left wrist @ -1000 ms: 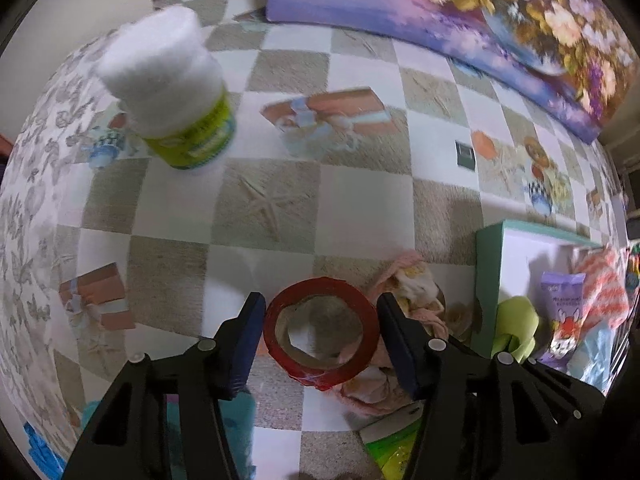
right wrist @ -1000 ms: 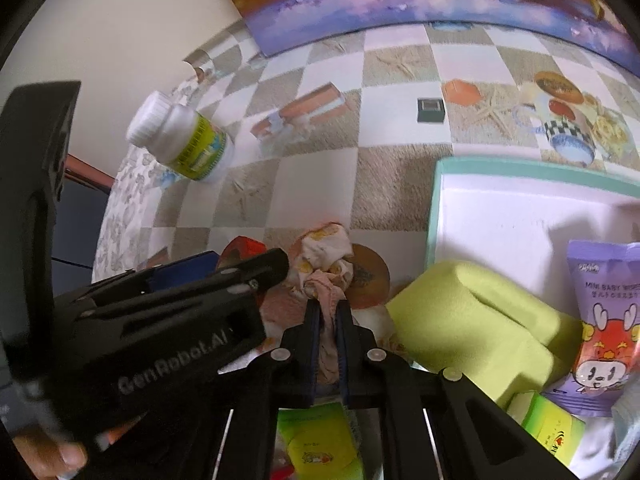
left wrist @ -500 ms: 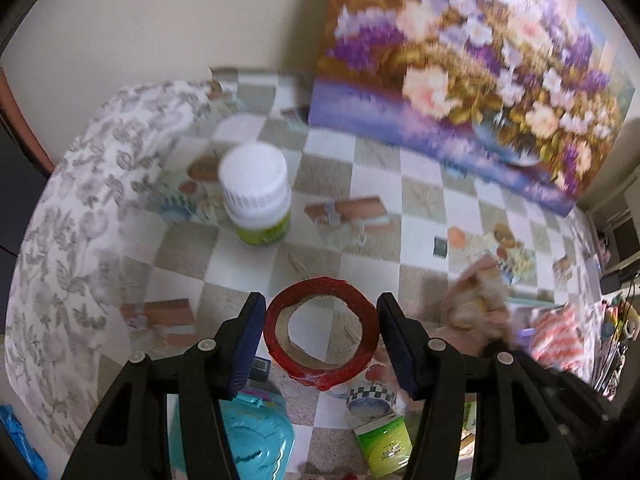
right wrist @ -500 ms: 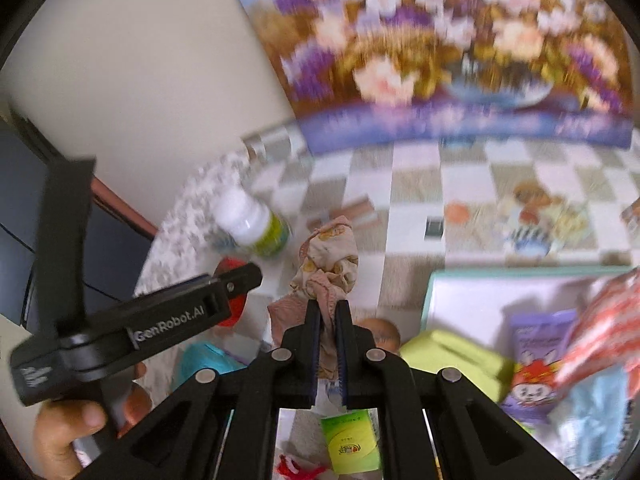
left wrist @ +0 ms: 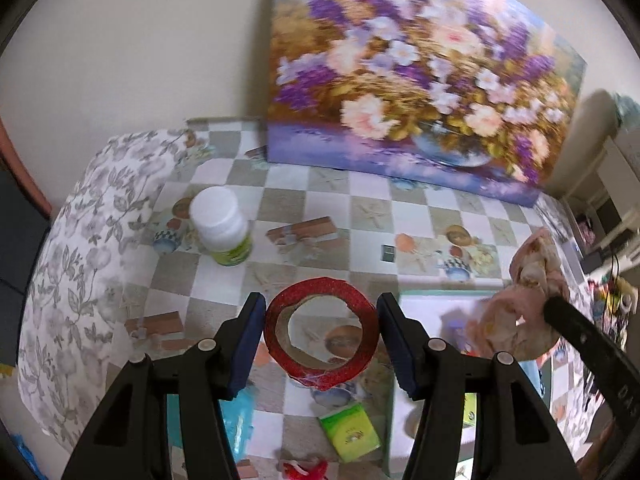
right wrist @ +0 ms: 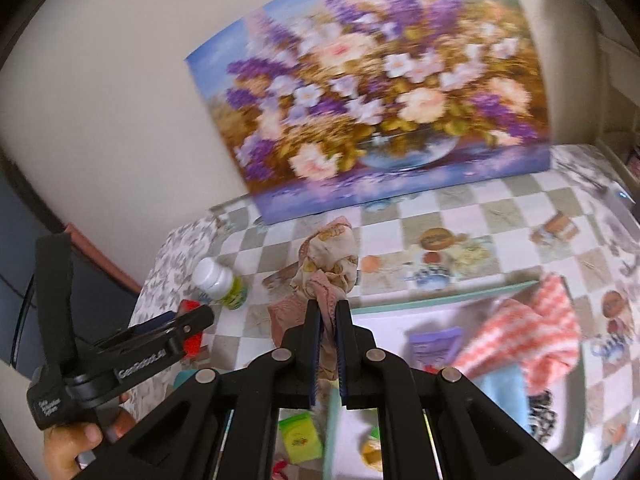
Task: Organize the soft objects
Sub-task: 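Carry the red tape roll and pink cloth into the white tray and release both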
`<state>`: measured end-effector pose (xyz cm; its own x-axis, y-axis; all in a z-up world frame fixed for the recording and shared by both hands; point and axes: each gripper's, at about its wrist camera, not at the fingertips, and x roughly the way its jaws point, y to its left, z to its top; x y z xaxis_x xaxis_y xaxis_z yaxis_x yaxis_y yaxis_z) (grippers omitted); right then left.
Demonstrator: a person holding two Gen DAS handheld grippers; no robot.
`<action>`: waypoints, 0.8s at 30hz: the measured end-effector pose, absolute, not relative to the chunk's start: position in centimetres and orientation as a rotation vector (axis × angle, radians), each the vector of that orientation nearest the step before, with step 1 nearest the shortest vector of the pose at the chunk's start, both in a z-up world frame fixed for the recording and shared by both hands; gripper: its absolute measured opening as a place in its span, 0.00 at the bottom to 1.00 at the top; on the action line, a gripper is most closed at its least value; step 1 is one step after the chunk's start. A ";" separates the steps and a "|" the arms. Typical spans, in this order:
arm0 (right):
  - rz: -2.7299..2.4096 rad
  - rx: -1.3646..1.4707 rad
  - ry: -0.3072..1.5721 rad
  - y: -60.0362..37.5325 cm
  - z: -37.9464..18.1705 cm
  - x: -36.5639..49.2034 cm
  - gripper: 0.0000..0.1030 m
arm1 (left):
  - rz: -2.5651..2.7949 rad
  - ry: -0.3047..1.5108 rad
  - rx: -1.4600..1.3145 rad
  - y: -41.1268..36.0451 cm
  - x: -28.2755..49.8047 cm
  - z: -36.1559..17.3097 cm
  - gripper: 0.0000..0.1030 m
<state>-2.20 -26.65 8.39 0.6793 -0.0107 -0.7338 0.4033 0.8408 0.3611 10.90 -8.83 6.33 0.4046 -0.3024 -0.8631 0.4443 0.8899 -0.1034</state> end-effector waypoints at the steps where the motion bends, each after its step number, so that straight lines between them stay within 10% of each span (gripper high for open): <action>1: -0.259 0.541 0.799 -27.1 8.3 -2.7 0.07 | -0.486 1.049 0.163 -9.4 10.3 6.5 0.57; 24: -0.439 0.629 0.937 -35.7 2.8 -8.2 0.08 | -0.667 1.198 0.363 -20.9 2.1 -1.1 0.58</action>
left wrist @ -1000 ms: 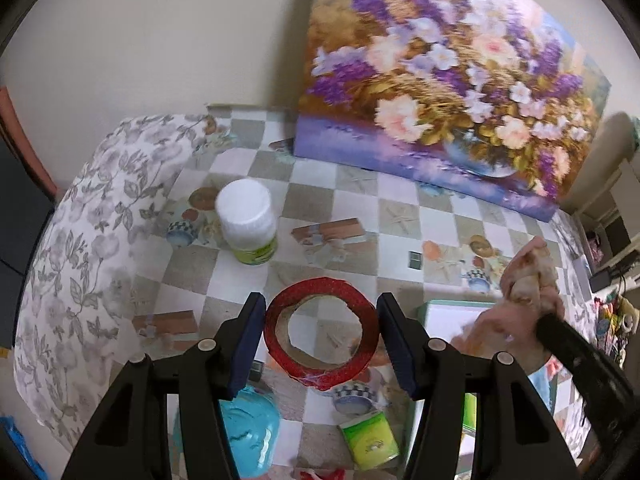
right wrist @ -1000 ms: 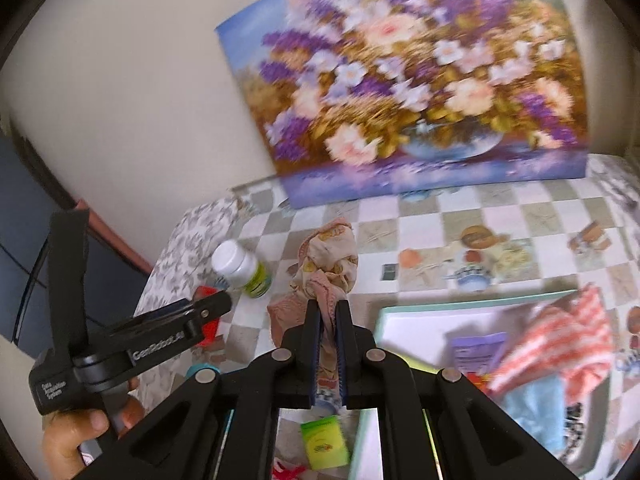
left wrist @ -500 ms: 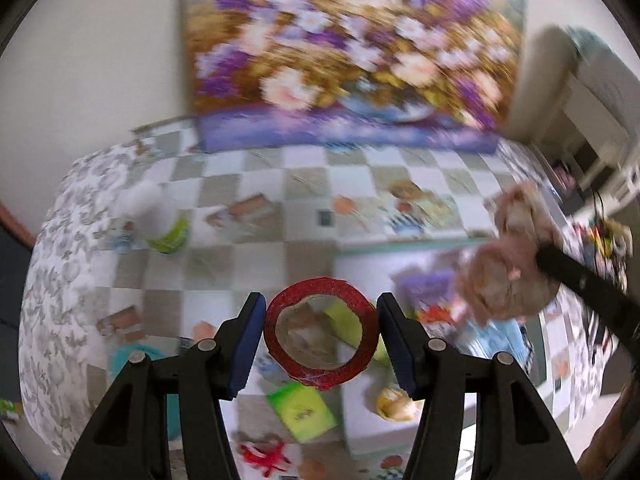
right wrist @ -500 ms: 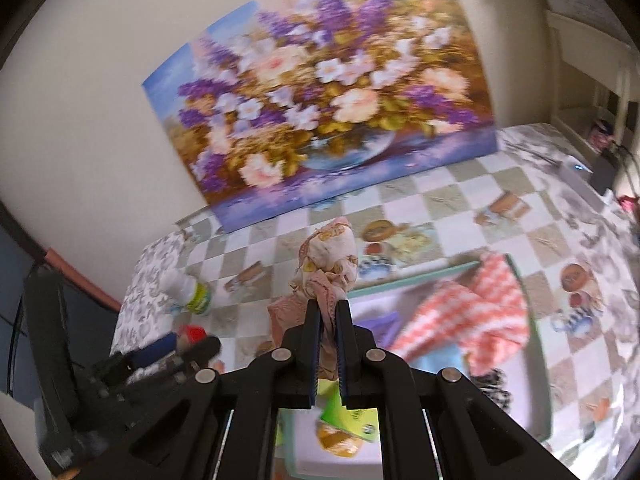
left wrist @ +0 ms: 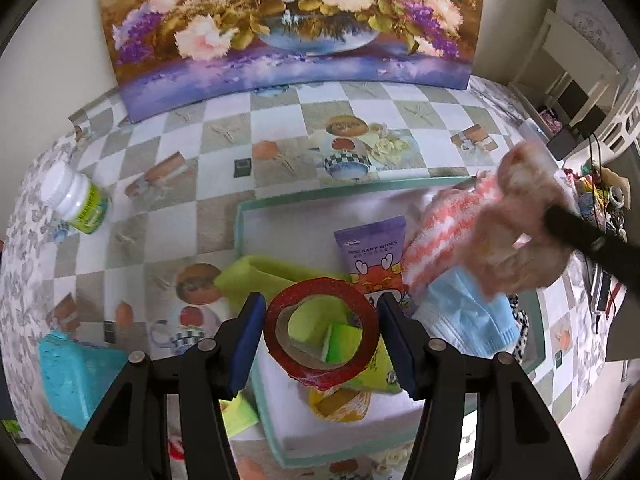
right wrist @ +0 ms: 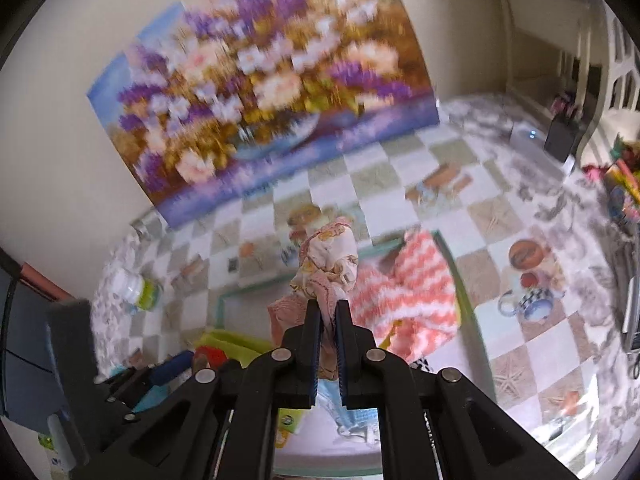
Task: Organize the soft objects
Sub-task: 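Carry the red tape roll and pink cloth into the white tray and release both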
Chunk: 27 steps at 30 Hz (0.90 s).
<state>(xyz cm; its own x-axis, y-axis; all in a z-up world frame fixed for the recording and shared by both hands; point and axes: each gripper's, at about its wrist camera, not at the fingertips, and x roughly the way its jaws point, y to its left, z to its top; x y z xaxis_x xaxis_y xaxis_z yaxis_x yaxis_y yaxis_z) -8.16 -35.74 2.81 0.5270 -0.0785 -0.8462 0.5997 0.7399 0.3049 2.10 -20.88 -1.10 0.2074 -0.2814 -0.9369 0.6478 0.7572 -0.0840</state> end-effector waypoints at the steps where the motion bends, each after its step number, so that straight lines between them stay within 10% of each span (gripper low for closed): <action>1: -0.439 0.642 0.959 -35.9 1.9 -7.9 0.08 | -0.664 1.208 0.363 -21.1 2.2 -1.6 0.58; 27: -0.510 0.565 1.096 -35.2 -0.5 -6.5 0.11 | -0.669 1.272 0.350 -22.4 3.2 -3.9 0.60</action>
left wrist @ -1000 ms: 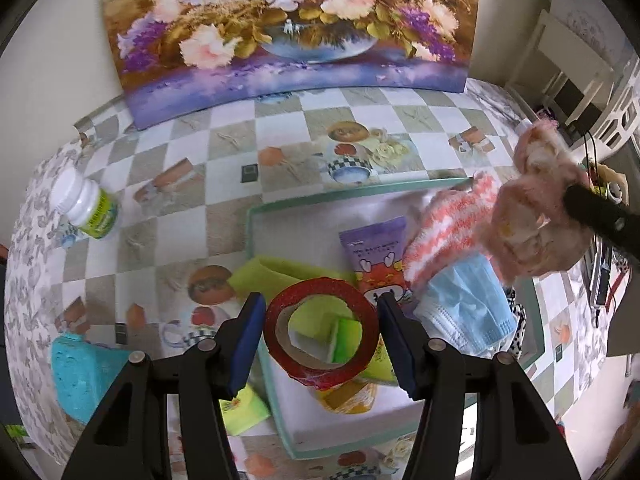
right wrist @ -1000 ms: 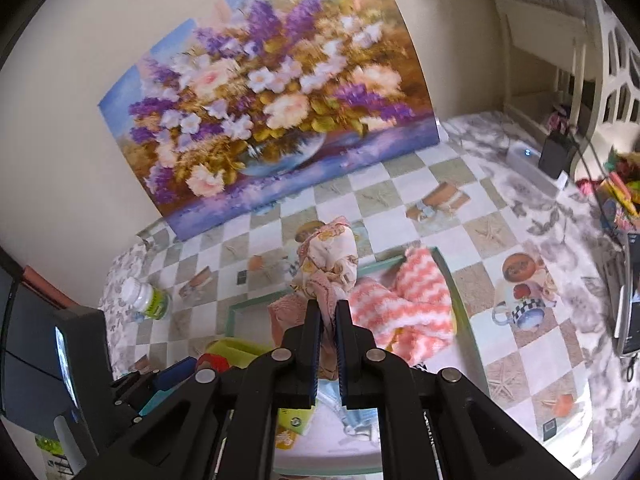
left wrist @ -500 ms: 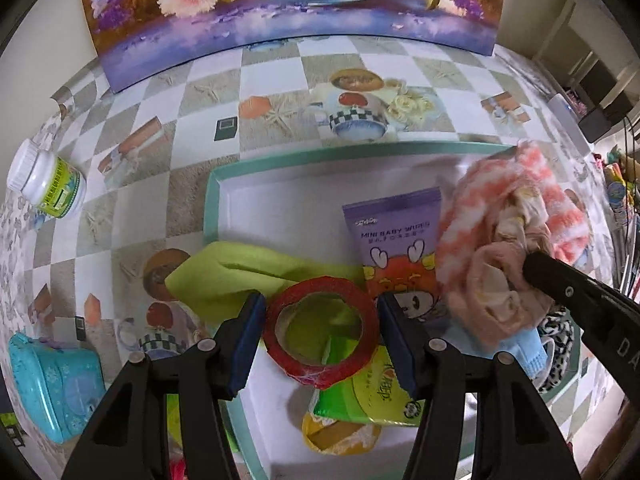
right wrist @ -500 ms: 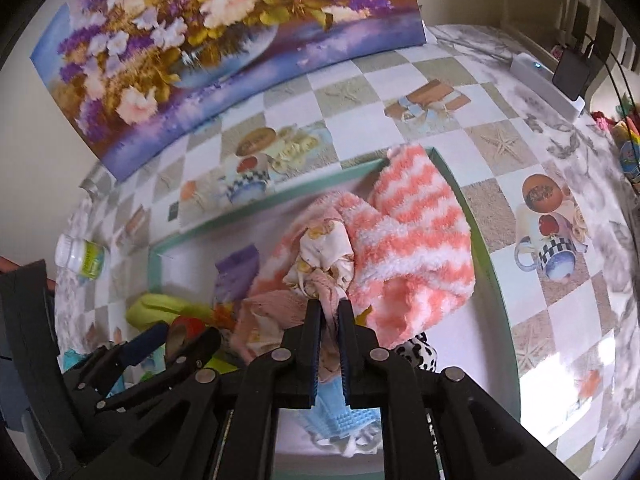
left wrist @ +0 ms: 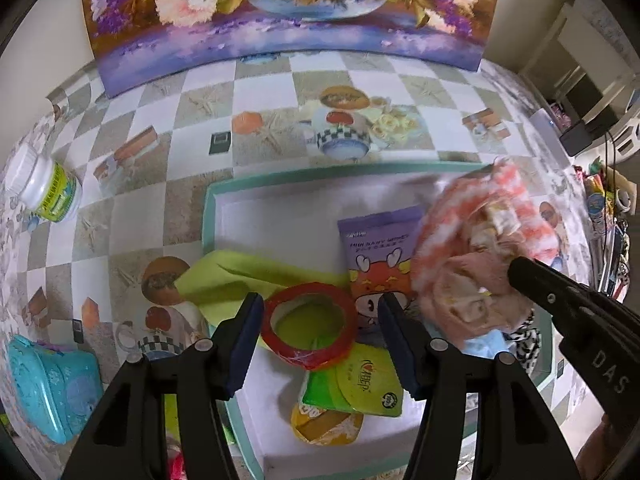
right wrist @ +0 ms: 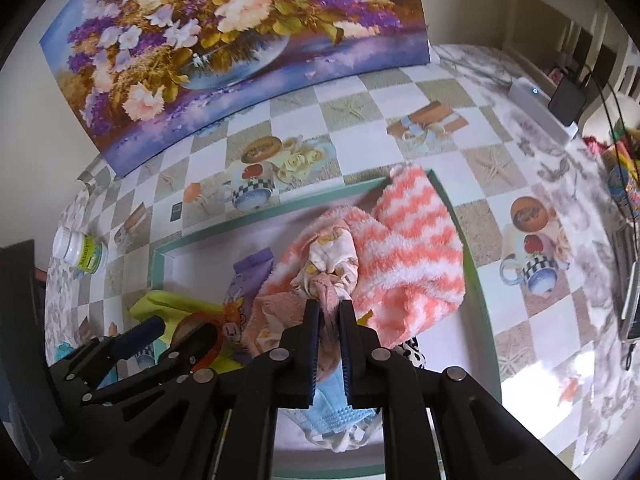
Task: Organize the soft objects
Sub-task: 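Carry the red tape roll and pink cloth into the white tray and release both, then move both open grippers from the tray back to the pile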
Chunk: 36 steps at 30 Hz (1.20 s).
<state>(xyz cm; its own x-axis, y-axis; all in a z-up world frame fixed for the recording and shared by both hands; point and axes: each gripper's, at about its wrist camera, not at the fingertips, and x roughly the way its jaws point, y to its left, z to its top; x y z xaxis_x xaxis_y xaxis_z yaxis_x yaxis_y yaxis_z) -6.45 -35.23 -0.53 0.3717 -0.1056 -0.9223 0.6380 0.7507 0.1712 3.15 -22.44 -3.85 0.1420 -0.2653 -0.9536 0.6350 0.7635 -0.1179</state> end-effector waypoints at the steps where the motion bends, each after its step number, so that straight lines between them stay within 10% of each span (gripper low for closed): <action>1: -0.513 0.557 1.093 -35.1 -0.3 -6.5 0.11 | -0.669 1.266 0.349 -22.4 3.2 -3.5 0.61; 8: -0.522 0.545 1.095 -35.0 0.2 -6.6 0.18 | -0.657 1.231 0.332 -21.8 3.6 -2.3 0.73; 12: -0.533 0.533 1.106 -34.9 0.2 -6.5 0.53 | -0.624 1.208 0.316 -21.2 4.3 -2.1 0.75; 22: -0.547 0.511 1.145 -34.9 -0.7 -6.3 0.68 | -0.497 1.193 0.258 -18.5 6.6 -2.5 0.90; 29: -0.587 0.494 1.139 -35.3 -0.8 -6.5 0.99 | -0.456 1.194 0.264 -17.6 7.3 -3.0 0.90; 36: -0.607 0.502 1.102 -35.5 -0.2 -6.7 1.00 | -0.456 1.166 0.247 -17.1 7.6 -2.8 0.95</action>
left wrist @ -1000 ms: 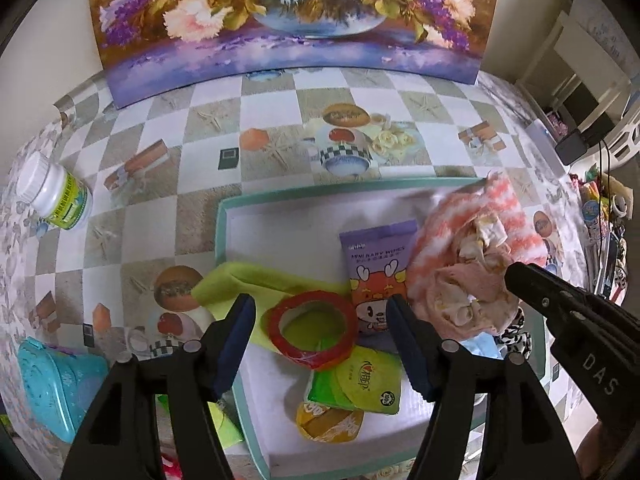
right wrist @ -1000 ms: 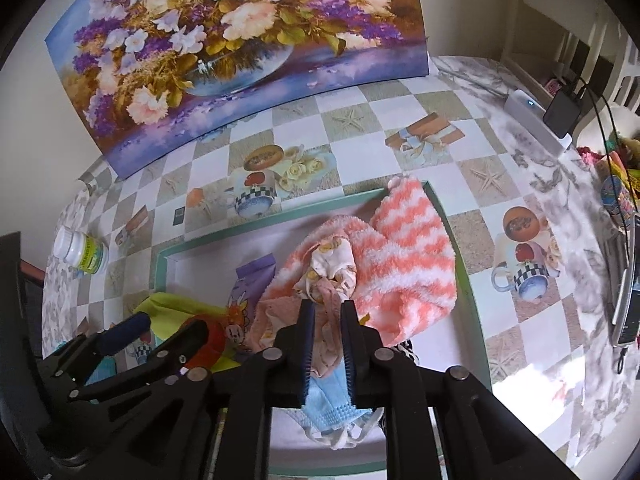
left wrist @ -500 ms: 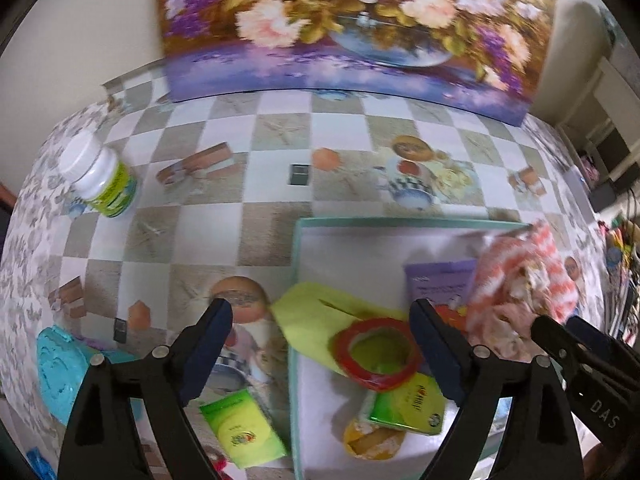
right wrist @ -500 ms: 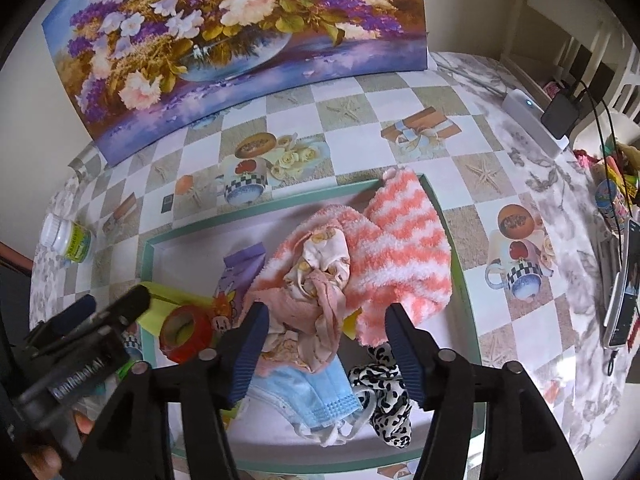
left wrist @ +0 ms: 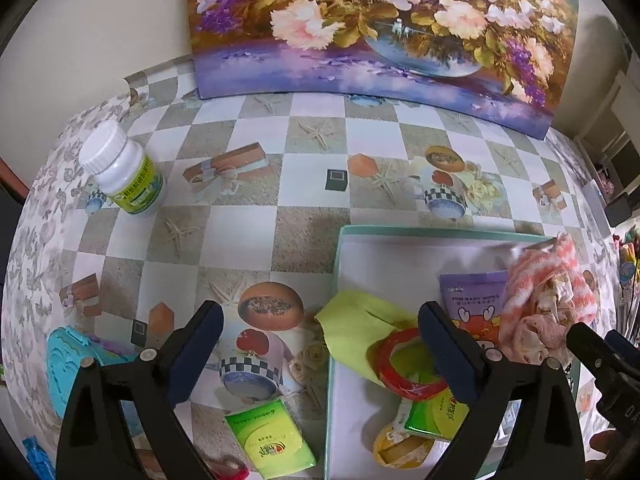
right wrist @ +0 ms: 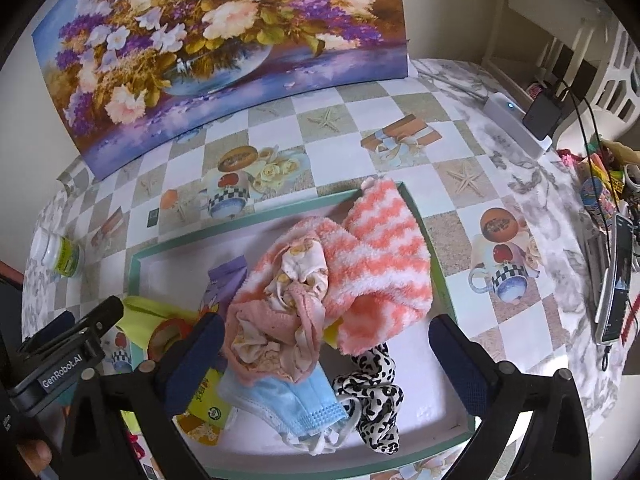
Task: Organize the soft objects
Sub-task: 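Move both open grippers from the tray back to the pile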
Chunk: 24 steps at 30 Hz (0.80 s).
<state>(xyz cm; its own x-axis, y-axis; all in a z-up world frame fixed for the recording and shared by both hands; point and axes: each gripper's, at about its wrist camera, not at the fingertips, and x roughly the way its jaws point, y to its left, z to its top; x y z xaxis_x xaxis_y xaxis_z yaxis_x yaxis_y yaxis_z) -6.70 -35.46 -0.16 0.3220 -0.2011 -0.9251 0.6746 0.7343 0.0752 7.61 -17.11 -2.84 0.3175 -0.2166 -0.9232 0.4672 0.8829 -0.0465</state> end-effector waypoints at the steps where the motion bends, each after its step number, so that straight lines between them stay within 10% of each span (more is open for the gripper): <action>1: -0.609 0.506 1.100 -35.5 -0.1 -6.7 1.00 | -0.454 1.156 0.247 -17.0 7.6 -2.7 0.95; 24: -0.531 0.486 0.988 -32.5 2.5 -6.7 1.00 | -0.437 1.009 0.276 -14.7 5.9 0.2 0.95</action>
<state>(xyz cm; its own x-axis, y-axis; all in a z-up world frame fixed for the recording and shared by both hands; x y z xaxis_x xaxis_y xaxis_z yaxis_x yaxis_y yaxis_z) -6.69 -32.49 2.51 0.4457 -0.1966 -0.8733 0.6199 0.7716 0.1427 5.93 -14.69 0.24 0.4572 -0.2243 -0.8606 0.4747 0.8799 0.0228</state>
